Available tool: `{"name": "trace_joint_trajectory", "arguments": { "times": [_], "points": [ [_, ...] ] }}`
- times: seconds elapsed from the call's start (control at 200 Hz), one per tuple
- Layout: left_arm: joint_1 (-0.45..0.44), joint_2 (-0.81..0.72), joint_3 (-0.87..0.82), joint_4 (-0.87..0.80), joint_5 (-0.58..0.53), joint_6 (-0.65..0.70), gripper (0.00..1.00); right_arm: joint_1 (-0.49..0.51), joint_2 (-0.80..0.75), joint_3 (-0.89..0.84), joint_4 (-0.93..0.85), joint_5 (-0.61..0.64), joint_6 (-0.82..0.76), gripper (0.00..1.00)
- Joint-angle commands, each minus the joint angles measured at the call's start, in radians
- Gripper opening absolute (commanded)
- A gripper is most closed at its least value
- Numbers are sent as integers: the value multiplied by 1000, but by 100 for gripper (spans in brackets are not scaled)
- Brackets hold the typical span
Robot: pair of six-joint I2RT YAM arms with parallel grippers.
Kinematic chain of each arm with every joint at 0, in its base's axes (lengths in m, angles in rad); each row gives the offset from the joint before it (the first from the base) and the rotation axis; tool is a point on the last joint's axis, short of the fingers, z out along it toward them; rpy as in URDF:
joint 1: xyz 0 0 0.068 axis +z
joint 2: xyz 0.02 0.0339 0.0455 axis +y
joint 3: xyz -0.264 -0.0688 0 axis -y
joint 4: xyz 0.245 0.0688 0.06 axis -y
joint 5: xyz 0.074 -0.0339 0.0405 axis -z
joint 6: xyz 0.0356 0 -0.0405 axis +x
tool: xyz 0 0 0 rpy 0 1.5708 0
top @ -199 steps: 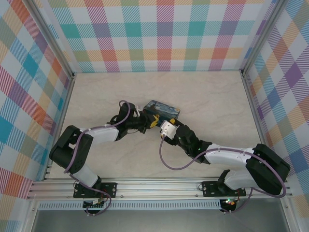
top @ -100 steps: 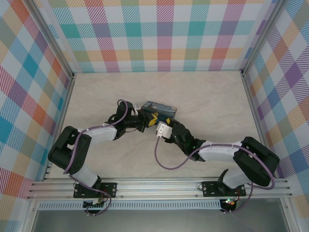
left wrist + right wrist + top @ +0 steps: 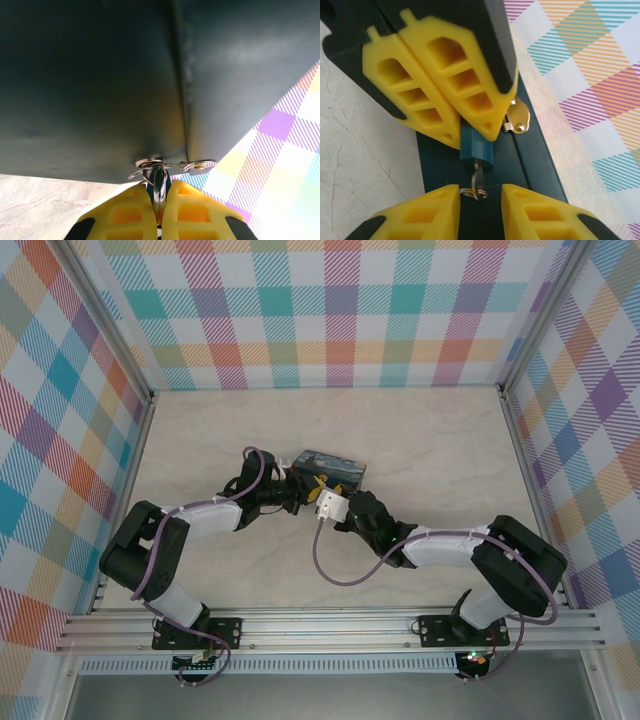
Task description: Unlock a padlock with a key
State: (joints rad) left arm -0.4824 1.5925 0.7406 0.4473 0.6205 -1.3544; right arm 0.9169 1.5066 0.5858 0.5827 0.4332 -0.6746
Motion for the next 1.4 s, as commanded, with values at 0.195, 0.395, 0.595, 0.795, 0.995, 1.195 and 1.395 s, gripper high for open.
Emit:
{"name": "trace_joint_trajectory", "arguments": {
  "times": [0.195,0.395,0.595,0.795,0.995,1.195,1.395],
  "points": [
    [5,-31,-6,41,23,-20,0,0,36,39,40,-14,-6,19],
    [5,-35,-8,41,23,-19,0,-1,54,47,91,-14,3,16],
    [5,-36,-7,40,24,-16,0,-4,66,60,105,-17,8,14],
    [6,-35,-9,41,30,-13,0,-5,75,74,105,-22,21,14],
    [5,-37,-10,42,26,-14,0,-7,74,82,96,-33,26,20],
    [5,-38,-8,33,27,-4,0,-9,63,88,66,-55,36,5],
    [6,-42,-11,32,24,-3,0,-14,51,88,14,-63,77,0]
  ]
}}
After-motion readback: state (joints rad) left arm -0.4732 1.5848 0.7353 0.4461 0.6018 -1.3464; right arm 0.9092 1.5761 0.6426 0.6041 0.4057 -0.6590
